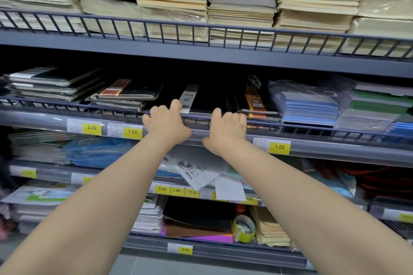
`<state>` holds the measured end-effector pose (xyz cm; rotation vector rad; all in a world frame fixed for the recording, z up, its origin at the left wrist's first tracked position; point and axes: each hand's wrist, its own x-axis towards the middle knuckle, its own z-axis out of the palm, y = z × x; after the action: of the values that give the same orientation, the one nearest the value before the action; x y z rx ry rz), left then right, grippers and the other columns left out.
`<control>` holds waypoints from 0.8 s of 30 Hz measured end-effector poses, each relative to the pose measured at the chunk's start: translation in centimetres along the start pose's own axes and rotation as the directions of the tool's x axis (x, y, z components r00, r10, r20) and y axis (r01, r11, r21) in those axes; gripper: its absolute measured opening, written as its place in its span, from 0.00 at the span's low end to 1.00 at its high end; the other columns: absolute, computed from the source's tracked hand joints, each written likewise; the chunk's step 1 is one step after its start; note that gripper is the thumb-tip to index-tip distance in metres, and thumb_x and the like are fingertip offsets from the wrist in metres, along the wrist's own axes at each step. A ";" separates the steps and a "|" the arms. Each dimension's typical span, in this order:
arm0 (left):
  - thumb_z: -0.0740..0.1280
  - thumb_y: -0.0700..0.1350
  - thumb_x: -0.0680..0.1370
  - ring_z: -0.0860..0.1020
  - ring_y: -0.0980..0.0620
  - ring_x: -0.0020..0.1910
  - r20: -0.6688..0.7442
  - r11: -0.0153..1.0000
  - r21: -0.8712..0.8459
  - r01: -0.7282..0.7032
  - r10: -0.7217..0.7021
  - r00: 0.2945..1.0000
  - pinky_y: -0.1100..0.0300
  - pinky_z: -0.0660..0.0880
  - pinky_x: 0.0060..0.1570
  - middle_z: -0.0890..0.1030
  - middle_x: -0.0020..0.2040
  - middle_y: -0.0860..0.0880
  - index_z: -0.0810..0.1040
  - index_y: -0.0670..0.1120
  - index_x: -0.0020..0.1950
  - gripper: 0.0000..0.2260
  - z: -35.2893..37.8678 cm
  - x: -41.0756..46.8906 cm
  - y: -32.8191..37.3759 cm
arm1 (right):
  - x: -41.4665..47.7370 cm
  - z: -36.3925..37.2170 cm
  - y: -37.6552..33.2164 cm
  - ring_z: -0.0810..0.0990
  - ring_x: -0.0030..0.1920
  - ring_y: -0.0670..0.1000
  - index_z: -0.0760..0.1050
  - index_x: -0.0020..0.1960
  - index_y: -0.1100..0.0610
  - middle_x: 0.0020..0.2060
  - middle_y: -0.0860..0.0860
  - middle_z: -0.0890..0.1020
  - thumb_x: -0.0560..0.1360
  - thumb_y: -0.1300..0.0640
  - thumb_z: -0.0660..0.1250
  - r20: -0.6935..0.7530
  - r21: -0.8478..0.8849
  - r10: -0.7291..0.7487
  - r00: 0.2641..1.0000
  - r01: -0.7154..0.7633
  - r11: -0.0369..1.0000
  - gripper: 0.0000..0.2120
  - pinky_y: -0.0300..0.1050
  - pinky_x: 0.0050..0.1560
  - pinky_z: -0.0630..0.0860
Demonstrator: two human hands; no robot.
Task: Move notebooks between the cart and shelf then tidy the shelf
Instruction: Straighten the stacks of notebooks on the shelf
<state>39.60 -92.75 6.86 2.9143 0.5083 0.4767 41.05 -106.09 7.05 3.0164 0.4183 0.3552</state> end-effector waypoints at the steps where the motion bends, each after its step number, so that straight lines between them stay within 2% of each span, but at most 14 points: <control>1: 0.67 0.52 0.69 0.68 0.42 0.60 -0.004 1.000 0.008 -0.011 0.011 1.000 0.48 0.63 0.55 0.73 0.58 0.44 0.63 0.51 0.67 0.27 0.0 -0.2 -0.1 | -0.1 0.2 0.1 0.71 0.60 0.60 0.57 0.70 0.59 0.58 0.58 0.74 0.71 0.40 0.66 -0.009 -0.009 -0.011 1.000 0.011 1.000 0.37 0.54 0.64 0.61; 3: 0.66 0.55 0.71 0.63 0.41 0.68 0.017 0.998 0.042 -0.044 0.044 0.999 0.43 0.60 0.64 0.69 0.66 0.42 0.59 0.51 0.71 0.31 0.4 -0.7 -0.3 | -0.3 0.2 0.4 0.68 0.63 0.61 0.51 0.74 0.59 0.62 0.59 0.71 0.72 0.41 0.65 0.012 -0.033 -0.019 1.000 0.019 0.999 0.41 0.55 0.68 0.58; 6: 0.65 0.56 0.73 0.49 0.43 0.77 0.012 0.995 0.043 -0.088 0.087 0.996 0.40 0.50 0.72 0.54 0.77 0.42 0.50 0.52 0.77 0.37 1.2 -1.8 -1.1 | -0.7 -0.6 0.3 0.59 0.72 0.64 0.42 0.77 0.58 0.71 0.64 0.61 0.75 0.47 0.63 0.060 -0.107 -0.032 0.998 0.038 0.994 0.41 0.58 0.73 0.49; 7: 0.64 0.54 0.74 0.50 0.44 0.77 -0.042 0.994 0.005 -0.108 0.108 0.993 0.42 0.52 0.72 0.54 0.78 0.43 0.51 0.52 0.77 0.36 1.6 -2.2 -1.7 | -0.9 -1.0 0.1 0.54 0.74 0.64 0.40 0.77 0.58 0.74 0.65 0.56 0.76 0.49 0.62 0.049 -0.118 -0.060 0.997 0.065 0.991 0.41 0.59 0.73 0.46; 10: 0.66 0.46 0.73 0.68 0.43 0.68 -0.322 0.968 -0.178 -0.177 0.112 0.940 0.47 0.66 0.63 0.70 0.69 0.45 0.68 0.47 0.71 0.26 2.0 -3.5 -4.2 | -1.0 -1.9 -1.4 0.48 0.77 0.60 0.40 0.77 0.57 0.76 0.62 0.49 0.78 0.53 0.57 -0.096 -0.006 -0.222 0.970 0.223 0.975 0.35 0.57 0.74 0.44; 11: 0.66 0.44 0.73 0.71 0.43 0.64 -0.390 0.960 -0.215 -0.179 0.084 0.917 0.48 0.68 0.60 0.73 0.65 0.45 0.71 0.46 0.68 0.24 1.9 -3.7 -5.2 | -0.9 -2.0 -2.1 0.48 0.77 0.59 0.41 0.77 0.57 0.77 0.61 0.48 0.79 0.54 0.55 -0.149 0.045 -0.270 0.951 0.279 0.959 0.33 0.56 0.75 0.44; 13: 0.66 0.43 0.73 0.70 0.42 0.64 -0.450 0.967 -0.210 -0.142 0.034 0.892 0.48 0.68 0.58 0.72 0.66 0.44 0.71 0.43 0.68 0.23 1.7 -3.8 -7.7 | -0.7 -1.9 -3.7 0.47 0.77 0.56 0.42 0.78 0.56 0.78 0.57 0.48 0.80 0.55 0.54 -0.231 0.115 -0.336 0.913 0.369 0.922 0.31 0.54 0.75 0.44; 17: 0.62 0.46 0.74 0.61 0.38 0.73 -0.442 0.990 -0.104 -0.093 0.038 0.896 0.41 0.63 0.66 0.60 0.76 0.39 0.61 0.42 0.75 0.30 1.6 -3.3 -12.8 | -0.7 -0.5 -7.5 0.45 0.78 0.55 0.43 0.78 0.55 0.78 0.55 0.46 0.80 0.53 0.53 -0.329 0.186 -0.389 0.860 0.463 0.867 0.31 0.53 0.75 0.44; 20: 0.61 0.45 0.74 0.55 0.35 0.75 -0.396 0.992 -0.049 -0.117 0.088 0.914 0.39 0.58 0.70 0.53 0.77 0.37 0.54 0.42 0.77 0.33 1.4 -2.0 -16.1 | 0.0 0.3 -10.6 0.43 0.78 0.55 0.43 0.78 0.55 0.78 0.56 0.45 0.79 0.51 0.54 -0.365 0.239 -0.326 0.872 0.426 0.873 0.32 0.54 0.76 0.45; 24: 0.57 0.45 0.75 0.51 0.37 0.76 -0.353 0.973 -0.097 -0.208 0.162 0.921 0.43 0.55 0.73 0.49 0.78 0.36 0.49 0.44 0.78 0.33 0.7 0.8 -18.9 | 1.1 0.7 -14.2 0.46 0.78 0.56 0.48 0.78 0.56 0.78 0.56 0.50 0.80 0.49 0.55 -0.404 0.294 -0.229 0.885 0.363 0.884 0.31 0.53 0.75 0.47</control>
<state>34.77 -74.90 2.76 2.7702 0.2248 1.0165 38.58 -92.19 5.08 3.1446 1.0828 0.9016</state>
